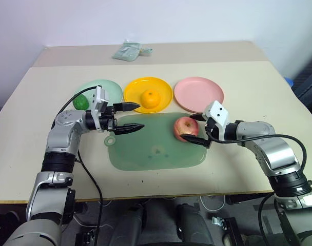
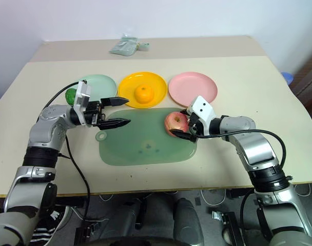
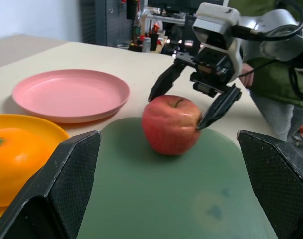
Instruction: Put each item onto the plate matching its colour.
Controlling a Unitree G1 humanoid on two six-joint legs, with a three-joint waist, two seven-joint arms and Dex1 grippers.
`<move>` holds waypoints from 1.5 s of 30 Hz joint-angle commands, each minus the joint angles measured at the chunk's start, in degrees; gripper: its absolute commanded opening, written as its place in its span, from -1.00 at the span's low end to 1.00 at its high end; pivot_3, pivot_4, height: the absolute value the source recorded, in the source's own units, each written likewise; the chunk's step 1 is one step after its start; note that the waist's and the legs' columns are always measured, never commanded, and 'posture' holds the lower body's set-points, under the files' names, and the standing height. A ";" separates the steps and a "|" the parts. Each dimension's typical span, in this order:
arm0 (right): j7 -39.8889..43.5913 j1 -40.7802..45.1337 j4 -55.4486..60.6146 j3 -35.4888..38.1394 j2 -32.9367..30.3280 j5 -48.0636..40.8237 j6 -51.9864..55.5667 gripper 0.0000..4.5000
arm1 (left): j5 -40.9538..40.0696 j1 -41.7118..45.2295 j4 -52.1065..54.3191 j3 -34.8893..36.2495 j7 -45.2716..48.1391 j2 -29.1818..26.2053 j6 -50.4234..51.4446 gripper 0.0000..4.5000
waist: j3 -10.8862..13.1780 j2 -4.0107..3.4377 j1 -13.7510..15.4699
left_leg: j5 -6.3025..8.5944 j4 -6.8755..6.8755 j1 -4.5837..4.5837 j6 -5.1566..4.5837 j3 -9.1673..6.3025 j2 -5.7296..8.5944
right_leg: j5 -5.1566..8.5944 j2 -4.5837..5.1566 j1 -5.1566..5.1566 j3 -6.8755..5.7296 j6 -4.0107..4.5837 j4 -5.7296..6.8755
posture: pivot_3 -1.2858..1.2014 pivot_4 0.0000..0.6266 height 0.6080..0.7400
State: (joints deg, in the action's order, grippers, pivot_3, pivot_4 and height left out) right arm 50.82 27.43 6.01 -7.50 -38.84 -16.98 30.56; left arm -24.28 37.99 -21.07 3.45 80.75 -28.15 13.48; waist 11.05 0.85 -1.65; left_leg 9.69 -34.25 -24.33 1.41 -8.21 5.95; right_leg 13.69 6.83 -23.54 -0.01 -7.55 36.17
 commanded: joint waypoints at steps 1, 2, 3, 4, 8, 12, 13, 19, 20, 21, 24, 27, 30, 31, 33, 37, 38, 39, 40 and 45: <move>0.09 0.35 -0.89 0.65 0.54 -0.12 0.94 0.31 | -0.87 0.07 2.19 0.29 -0.53 -0.70 -0.32 1.00 | -0.01 0.02 0.21 | 0.00 0.00 0.03 0.00 0.00 -0.01 | 0.00 0.00 0.03 0.00 0.00 0.00 | 0.03 -0.52 1.00; -0.28 0.68 -0.96 0.86 0.69 0.17 0.36 0.23 | -0.87 0.13 2.07 0.30 -0.58 -0.70 -0.43 1.00 | -0.01 0.02 0.35 | 0.00 0.00 0.03 0.00 0.00 -0.01 | 0.00 0.00 0.03 0.00 0.01 -0.01 | 0.03 -0.52 1.00; -0.65 1.06 -1.21 1.41 1.12 -0.12 0.42 0.22 | -0.88 0.20 1.97 0.30 -0.60 -0.69 -0.48 1.00 | -0.01 0.02 0.47 | 0.00 0.00 0.04 0.00 0.02 -0.01 | 0.00 0.00 0.03 0.01 0.01 -0.01 | 0.03 -0.52 1.00; -0.95 1.77 -1.33 2.71 1.96 -1.54 1.19 0.22 | -0.89 0.30 1.78 0.43 -0.75 -0.57 -0.87 1.00 | -0.01 0.02 0.56 | 0.00 0.00 0.04 0.00 0.02 -0.01 | 0.00 0.00 0.03 0.01 0.01 -0.01 | 0.03 -0.52 1.00; -4.29 6.53 -3.48 8.09 5.95 -5.10 2.27 0.22 | -1.01 1.08 0.57 1.44 -2.40 0.38 -2.94 1.00 | 0.00 0.00 0.62 | 0.00 0.00 0.02 0.00 0.03 -0.01 | 0.00 0.00 0.00 0.04 0.01 -0.02 | 0.03 -0.52 1.00; -12.61 14.42 -12.62 12.59 9.70 -3.03 -2.00 0.22 | -0.63 2.80 -1.97 2.46 -5.15 2.01 -6.81 1.00 | 0.01 -0.01 0.73 | -0.01 0.00 -0.01 0.02 0.03 -0.01 | -0.02 0.00 -0.06 0.06 0.03 -0.01 | 0.03 -0.52 1.00; -15.13 16.50 -16.02 13.28 10.11 -1.68 -3.72 0.22 | -0.61 3.07 -2.43 2.41 -5.35 2.24 -7.28 1.00 | 0.01 -0.01 0.75 | -0.01 0.00 -0.01 0.02 0.04 -0.01 | -0.02 0.00 -0.06 0.06 0.03 -0.01 | 0.03 -0.52 1.00; -23.59 26.10 -39.11 12.61 11.24 6.93 -18.22 0.22 | 0.20 4.30 -3.89 1.77 -9.06 4.20 -9.21 1.00 | 0.00 -0.01 0.85 | -0.02 0.03 -0.02 0.02 0.15 0.08 | -0.02 0.00 -0.04 0.04 0.03 -0.01 | 0.03 -0.52 1.00; -23.95 26.98 -42.57 11.72 11.54 8.51 -21.22 0.22 | 0.50 4.46 -4.26 1.78 -9.82 4.50 -9.93 1.00 | 0.00 -0.01 0.66 | -0.02 0.06 -0.02 0.02 0.16 0.08 | -0.02 0.00 -0.05 0.04 0.03 -0.01 | 0.03 -0.52 1.00; -24.16 27.66 -45.18 11.09 11.70 9.82 -23.61 0.22 | 0.61 4.58 -4.53 1.76 -10.31 4.68 -10.46 1.00 | 0.01 -0.01 0.55 | -0.02 0.07 -0.01 0.02 0.17 0.07 | -0.02 -0.01 -0.05 0.05 0.03 -0.01 | 0.03 -0.52 1.00; -23.42 29.61 -51.80 11.31 13.12 10.37 -27.45 0.22 | 1.28 4.42 -5.11 1.46 -11.70 5.03 -12.11 1.00 | 0.01 -0.02 -0.21 | -0.03 0.09 -0.01 0.01 0.20 0.08 | -0.03 -0.02 -0.08 0.06 0.03 0.03 | 0.03 -0.52 1.00; -22.44 31.07 -56.68 11.52 14.11 10.57 -30.24 0.22 | 2.86 4.02 -6.83 1.32 -13.73 5.21 -14.62 1.00 | 0.02 -0.03 -0.91 | -0.04 0.09 -0.01 0.02 0.18 0.08 | -0.03 -0.02 -0.10 0.06 0.03 0.06 | 0.03 -0.52 1.00; -21.77 31.71 -59.66 11.28 14.06 11.25 -31.47 0.22 | 2.95 3.46 -7.66 1.27 -13.84 5.42 -16.11 1.00 | 0.02 -0.03 -1.03 | -0.04 0.10 0.00 0.02 0.17 0.08 | -0.03 -0.02 -0.11 0.07 0.03 0.07 | 0.03 -0.52 1.00; -20.60 31.83 -60.30 11.35 14.03 11.05 -31.18 0.68 | 2.81 3.22 -7.78 1.24 -13.62 5.47 -16.35 1.00 | 0.02 -0.03 -0.99 | -0.04 0.10 0.00 0.02 0.17 0.08 | -0.03 -0.03 -0.11 0.07 0.03 0.07 | 0.03 -0.52 1.00; -19.61 31.88 -60.39 11.51 13.97 10.94 -31.41 0.98 | 2.74 2.92 -7.68 1.13 -13.53 5.54 -16.62 1.00 | 0.02 -0.03 -0.95 | -0.04 0.09 0.00 0.02 0.17 0.08 | -0.03 -0.03 -0.10 0.07 0.03 0.07 | 0.03 -0.52 1.00; -19.75 32.07 -58.91 12.87 13.59 10.04 -32.00 0.98 | 2.50 2.48 -6.33 0.86 -13.50 5.54 -16.11 1.00 | 0.02 -0.03 -0.93 | -0.03 0.09 -0.01 0.02 0.16 0.08 | -0.03 -0.03 -0.10 0.07 0.03 0.08 | 0.03 -0.52 1.00; -19.67 31.94 -58.17 13.31 13.47 9.72 -32.90 0.98 | 2.49 2.46 -6.01 0.84 -13.58 5.49 -15.99 1.00 | 0.02 -0.03 -0.92 | -0.04 0.09 -0.01 0.02 0.15 0.08 | -0.03 -0.03 -0.10 0.07 0.03 0.08 | 0.03 -0.52 1.00; -18.94 31.83 -56.54 14.78 13.59 7.83 -32.14 0.98 | 2.26 2.47 -5.36 0.87 -13.63 5.36 -15.44 1.00 | 0.02 -0.03 -0.91 | -0.04 0.09 -0.01 0.02 0.15 0.08 | -0.03 -0.02 -0.10 0.07 0.03 0.08 | 0.03 -0.52 1.00; -18.19 31.64 -54.64 16.39 13.83 5.68 -30.98 0.98 | 2.01 2.47 -4.79 0.97 -13.59 5.17 -14.91 1.00 | 0.02 -0.04 -0.91 | -0.03 0.08 -0.01 0.02 0.15 0.08 | -0.03 -0.02 -0.10 0.08 0.03 0.08 | 0.03 -0.52 1.00; -8.28 23.74 -34.44 18.72 13.94 -5.01 -22.69 0.98 | -0.50 2.17 -2.47 2.12 -10.96 3.38 -12.55 1.00 | 0.02 -0.04 -0.90 | -0.03 0.11 -0.01 0.02 0.09 0.07 | -0.03 -0.02 -0.10 0.08 0.02 0.07 | 0.03 -0.52 1.00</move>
State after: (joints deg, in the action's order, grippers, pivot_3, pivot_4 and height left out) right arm 39.10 53.23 -35.87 10.32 -24.74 -17.67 4.54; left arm -22.95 40.15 -26.09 4.08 68.67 -23.67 0.34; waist 11.07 0.81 -2.55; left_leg 9.66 -34.15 -24.33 1.43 -8.13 6.00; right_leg 13.66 6.80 -23.64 0.07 -7.53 36.25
